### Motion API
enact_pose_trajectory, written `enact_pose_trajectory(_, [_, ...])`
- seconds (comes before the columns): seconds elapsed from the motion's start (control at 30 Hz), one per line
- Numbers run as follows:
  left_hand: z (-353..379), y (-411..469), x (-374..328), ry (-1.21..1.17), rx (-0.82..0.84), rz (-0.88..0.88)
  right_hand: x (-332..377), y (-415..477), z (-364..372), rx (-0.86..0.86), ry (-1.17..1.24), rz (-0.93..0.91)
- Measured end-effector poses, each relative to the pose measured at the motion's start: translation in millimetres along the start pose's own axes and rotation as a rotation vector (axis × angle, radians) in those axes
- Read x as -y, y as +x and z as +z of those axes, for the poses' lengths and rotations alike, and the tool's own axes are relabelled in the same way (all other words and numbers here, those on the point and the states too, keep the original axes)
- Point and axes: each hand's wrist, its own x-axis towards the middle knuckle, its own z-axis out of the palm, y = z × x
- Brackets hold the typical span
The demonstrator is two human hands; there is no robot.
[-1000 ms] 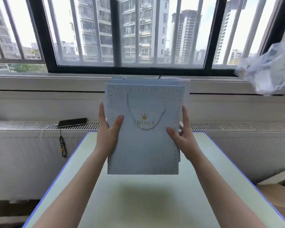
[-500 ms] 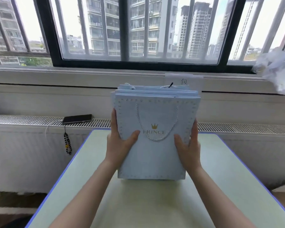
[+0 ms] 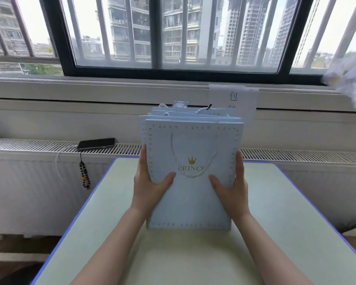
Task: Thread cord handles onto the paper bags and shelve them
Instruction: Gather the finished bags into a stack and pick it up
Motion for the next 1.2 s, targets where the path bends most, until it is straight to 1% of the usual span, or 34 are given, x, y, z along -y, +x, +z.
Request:
enact_pose_trajectory(0.1, [-2.6,11.4,-8.6,0.024,-0.008,0.044,10.9,14.0,-0.9,-0.012,-0.005,-0.04])
enact_pose_trajectory(0.2, [-5.0,26.6,-16.2,0.041,-0.044,0.1,18.7,29.7,-3.2,-0.062,0.002,-0.059])
enact_pose_trajectory(0.3, [0.3,19.6,-9.2,0.056,-0.021,0.14,8.7,18.9,-0.7,-0.098,-0.037,-0.066])
enact_pose_trajectory(0.43, [7.5,-8.1,13.0,0.005,-0.02,0.106,-11.8,-10.1,3.3,-0.087,-0.062,-0.023])
enact_pose_trajectory(0.53, [9.0,-9.0,20.5,0.04,-0.019,0.08,-16.2,-10.5,3.7,-0.075,-0.057,0.005])
enact_pose_trajectory(0.7, [8.4,-12.4,23.7,0.042,-0.005,0.112,-11.0,-14.0,2.4,-0.077,-0.06,-0.012])
enact_pose_trajectory(0.87, [8.0,-9.6,18.6,0.071,-0.014,0.297,-10.3,-11.0,-3.1,-0.053,-0.071,-0.009])
enact_pose_trajectory(1.07, [10.0,-7.1,26.4,0.06,-0.03,0.188,-7.7,-10.8,-2.2,-0.005,-0.03,0.024])
enact_pose_trajectory(1.2, [10.8,-5.8,28.6,0.064,-0.024,0.178,-7.1,-9.6,-3.9,0.027,-0.054,0.007])
